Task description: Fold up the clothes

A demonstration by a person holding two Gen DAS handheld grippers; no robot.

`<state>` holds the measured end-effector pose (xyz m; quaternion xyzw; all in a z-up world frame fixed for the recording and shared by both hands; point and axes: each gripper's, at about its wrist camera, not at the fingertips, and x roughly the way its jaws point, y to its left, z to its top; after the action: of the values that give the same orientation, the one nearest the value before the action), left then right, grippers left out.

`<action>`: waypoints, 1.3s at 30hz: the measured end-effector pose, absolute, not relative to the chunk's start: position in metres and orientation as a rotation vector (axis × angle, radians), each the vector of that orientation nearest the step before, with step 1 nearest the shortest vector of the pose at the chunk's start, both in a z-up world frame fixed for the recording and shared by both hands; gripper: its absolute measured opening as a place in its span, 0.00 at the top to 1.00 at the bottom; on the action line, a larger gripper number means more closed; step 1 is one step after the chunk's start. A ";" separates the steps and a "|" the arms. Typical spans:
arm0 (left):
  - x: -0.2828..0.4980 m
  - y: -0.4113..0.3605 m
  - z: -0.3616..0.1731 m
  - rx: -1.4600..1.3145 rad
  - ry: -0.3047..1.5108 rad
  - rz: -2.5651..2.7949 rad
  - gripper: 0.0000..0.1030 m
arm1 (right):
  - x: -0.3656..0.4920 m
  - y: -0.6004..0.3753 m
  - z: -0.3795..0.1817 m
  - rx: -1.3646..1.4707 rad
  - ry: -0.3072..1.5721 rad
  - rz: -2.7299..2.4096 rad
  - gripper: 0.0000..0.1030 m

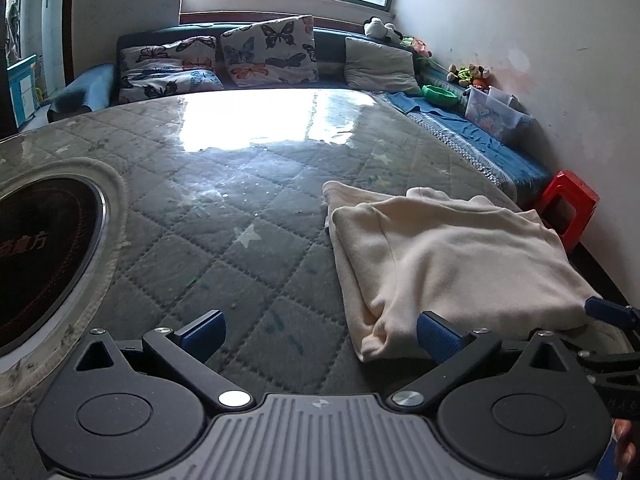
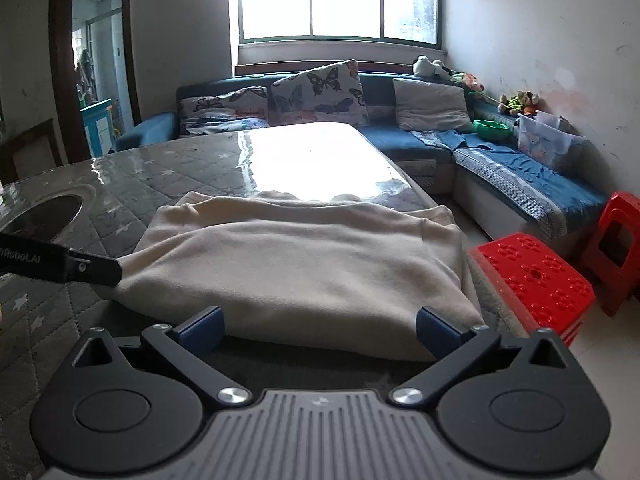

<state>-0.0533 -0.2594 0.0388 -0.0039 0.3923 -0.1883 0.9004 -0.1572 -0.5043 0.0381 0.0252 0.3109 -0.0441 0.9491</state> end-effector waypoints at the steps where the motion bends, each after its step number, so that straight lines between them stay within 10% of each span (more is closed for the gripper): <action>1: -0.055 -0.258 0.039 -0.008 0.814 -0.389 0.00 | -0.159 -0.503 0.039 0.054 0.631 -0.097 0.00; 39: -0.106 -0.263 0.038 0.060 0.802 -0.421 0.00 | -0.194 -0.495 0.037 0.137 0.688 -0.233 0.00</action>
<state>-0.1058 -0.2628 0.0385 0.0290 0.3872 -0.2032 0.8989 -0.1938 -0.4954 0.0374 0.0669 0.3363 -0.1139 0.9324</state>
